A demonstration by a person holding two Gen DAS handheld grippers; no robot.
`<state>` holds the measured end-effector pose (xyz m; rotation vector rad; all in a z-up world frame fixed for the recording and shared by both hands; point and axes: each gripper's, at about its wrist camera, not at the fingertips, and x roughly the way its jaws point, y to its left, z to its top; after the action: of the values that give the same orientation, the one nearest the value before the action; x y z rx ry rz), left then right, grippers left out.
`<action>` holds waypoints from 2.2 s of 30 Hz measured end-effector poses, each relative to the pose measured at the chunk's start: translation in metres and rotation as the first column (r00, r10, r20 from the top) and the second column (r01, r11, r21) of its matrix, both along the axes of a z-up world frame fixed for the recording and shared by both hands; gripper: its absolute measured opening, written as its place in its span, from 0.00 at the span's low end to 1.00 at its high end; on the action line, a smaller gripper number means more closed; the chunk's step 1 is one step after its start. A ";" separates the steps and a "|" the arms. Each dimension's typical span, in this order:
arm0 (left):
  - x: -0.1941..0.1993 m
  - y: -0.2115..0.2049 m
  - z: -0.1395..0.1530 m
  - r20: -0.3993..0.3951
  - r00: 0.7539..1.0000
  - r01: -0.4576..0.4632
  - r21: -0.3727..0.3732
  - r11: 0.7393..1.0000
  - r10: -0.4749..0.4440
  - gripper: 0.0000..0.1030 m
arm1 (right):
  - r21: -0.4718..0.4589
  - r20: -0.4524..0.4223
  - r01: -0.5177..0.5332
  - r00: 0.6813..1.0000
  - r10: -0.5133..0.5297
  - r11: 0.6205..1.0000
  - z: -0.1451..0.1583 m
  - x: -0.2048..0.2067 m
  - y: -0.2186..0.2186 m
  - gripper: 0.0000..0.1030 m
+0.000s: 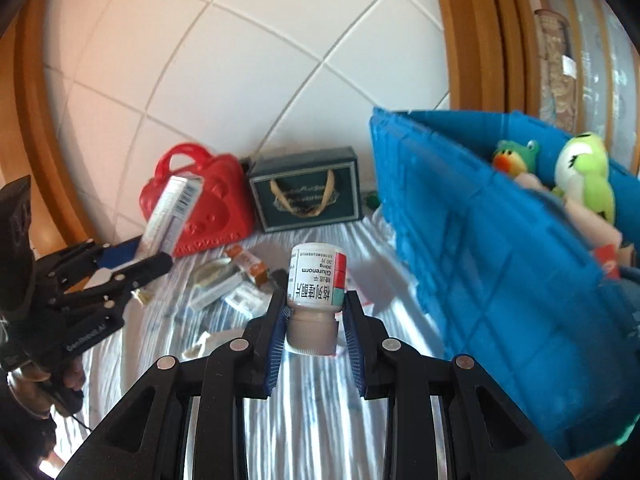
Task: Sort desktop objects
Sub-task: 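Lift the medicine box with the left tool while the right tool lifts the small bottle, then open both tools over the blue crate to drop the box and bottle, then move both tools back toward the remaining items on the bed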
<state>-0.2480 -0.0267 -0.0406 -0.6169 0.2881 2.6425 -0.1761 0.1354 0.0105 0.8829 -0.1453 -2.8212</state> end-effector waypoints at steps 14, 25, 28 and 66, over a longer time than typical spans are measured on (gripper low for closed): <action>-0.045 0.210 0.042 -0.089 0.964 0.256 0.048 0.965 -0.251 0.29 | 0.040 -0.222 0.354 0.915 -0.337 0.934 0.096 0.028 0.186 0.27; -0.052 0.250 0.080 -0.121 0.984 0.134 -0.004 0.991 -0.134 0.63 | -0.004 -0.236 0.409 0.887 -0.398 0.913 0.099 0.003 0.270 0.58; -0.045 0.251 0.088 -0.134 0.986 0.102 0.005 0.995 -0.100 0.69 | -0.015 -0.245 0.398 0.888 -0.390 0.917 0.097 0.010 0.276 0.67; 0.046 -0.070 0.036 -0.028 0.901 -0.433 -0.141 0.890 0.433 0.69 | -0.084 -0.202 -0.019 0.979 0.002 0.996 0.073 -0.011 0.050 0.99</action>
<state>-0.2024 -0.0971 -0.0049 -0.8154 0.3812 3.0674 -0.1873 0.1853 0.0837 0.5739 -0.2303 -2.8492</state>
